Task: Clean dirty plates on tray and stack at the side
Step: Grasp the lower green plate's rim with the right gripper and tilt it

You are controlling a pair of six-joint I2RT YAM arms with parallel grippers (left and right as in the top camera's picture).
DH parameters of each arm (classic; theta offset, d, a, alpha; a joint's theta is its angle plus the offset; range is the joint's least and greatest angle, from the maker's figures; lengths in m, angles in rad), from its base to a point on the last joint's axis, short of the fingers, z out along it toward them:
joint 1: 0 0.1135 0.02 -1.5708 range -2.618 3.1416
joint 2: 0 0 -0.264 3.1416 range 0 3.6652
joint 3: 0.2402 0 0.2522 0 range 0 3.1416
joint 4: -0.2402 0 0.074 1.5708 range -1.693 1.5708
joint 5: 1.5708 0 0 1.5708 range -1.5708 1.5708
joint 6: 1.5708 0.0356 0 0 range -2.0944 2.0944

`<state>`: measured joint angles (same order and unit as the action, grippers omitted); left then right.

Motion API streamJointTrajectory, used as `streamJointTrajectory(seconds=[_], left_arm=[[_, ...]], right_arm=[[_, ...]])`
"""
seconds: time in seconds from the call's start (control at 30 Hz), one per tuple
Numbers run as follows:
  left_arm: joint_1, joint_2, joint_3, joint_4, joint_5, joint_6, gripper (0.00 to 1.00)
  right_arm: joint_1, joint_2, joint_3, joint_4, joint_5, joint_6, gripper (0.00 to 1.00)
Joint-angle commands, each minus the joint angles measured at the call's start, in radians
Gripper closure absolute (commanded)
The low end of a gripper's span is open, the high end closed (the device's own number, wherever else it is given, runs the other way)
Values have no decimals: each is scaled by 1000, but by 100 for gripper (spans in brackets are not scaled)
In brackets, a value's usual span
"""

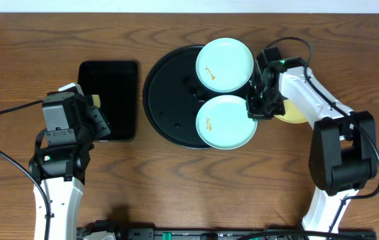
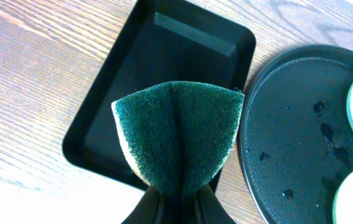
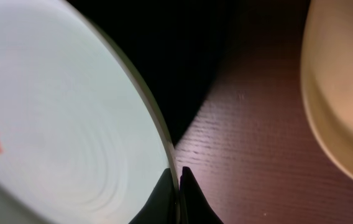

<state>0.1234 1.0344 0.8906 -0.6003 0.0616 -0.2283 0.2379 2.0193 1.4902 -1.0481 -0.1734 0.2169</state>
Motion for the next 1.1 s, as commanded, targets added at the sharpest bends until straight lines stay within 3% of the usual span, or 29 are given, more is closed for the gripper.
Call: streamJointTrajectory(seconds=[0.0,0.2,0.43,0.53,0.63,0.87,1.07], left_arm=[[4,4,1,4,7,17,92],[4,4,1,4,6,17,92],[4,11,1,8,7,21,92],[4,26,1,24,37,87,92],[4,56,1,66,131,150,92],[3,156,1,180,272,150,92],[-56,220,27,226,379,166,93]], right_arm=[[20,-80,59,22,-29,43,99],[95,-161,68,132,53,68,99],[264,-162,66,184,483,167,99],[319,-162,66,193,595,226,99],[351,-162,66,216,600,251,99],[342,-155,65,163,424,287,99],[325,-149,65,129,397,283,99]])
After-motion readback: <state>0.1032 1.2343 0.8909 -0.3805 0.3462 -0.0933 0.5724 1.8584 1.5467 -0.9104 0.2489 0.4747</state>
